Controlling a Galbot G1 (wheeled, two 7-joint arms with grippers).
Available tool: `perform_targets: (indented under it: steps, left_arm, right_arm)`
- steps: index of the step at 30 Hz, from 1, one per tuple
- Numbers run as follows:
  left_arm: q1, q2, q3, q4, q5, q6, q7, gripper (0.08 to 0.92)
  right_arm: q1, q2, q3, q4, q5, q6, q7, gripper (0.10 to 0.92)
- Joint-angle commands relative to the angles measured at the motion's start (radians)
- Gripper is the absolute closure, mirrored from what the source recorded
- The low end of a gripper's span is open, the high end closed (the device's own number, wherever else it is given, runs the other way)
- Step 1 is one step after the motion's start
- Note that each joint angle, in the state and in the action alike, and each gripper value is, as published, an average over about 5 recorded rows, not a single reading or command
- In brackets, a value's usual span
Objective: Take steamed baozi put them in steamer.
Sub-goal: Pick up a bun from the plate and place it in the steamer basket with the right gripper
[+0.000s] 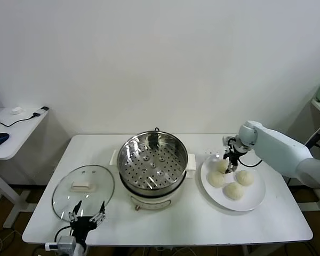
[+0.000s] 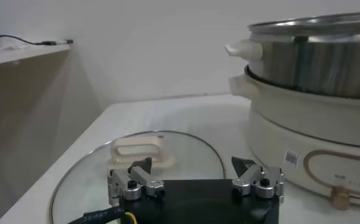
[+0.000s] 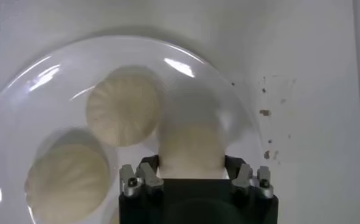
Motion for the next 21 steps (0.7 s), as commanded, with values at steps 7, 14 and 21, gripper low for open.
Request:
perform_targets:
  steps: [7,14,21]
  left_arm:
    - [0.014,-0.006,0.004,-0.038,0.009,0.000,0.001,0.177]
    - [0.026,-0.006,0.005,-0.063,0.012,0.000,0.001,0.177]
    - [0.030,-0.007,0.006,-0.063,0.016,-0.004,0.000,0.177]
  right_arm:
    - [0.636,0.118,-0.371,0.222,0.240,0.272,-0.070,0.338]
    - [0.758,0.354,-0.396,0.383,0.238,0.512,-0.113,0.338]
    - [0.583,0.438,-0.363,0.403,0.013,0.680,-0.076,0.338]
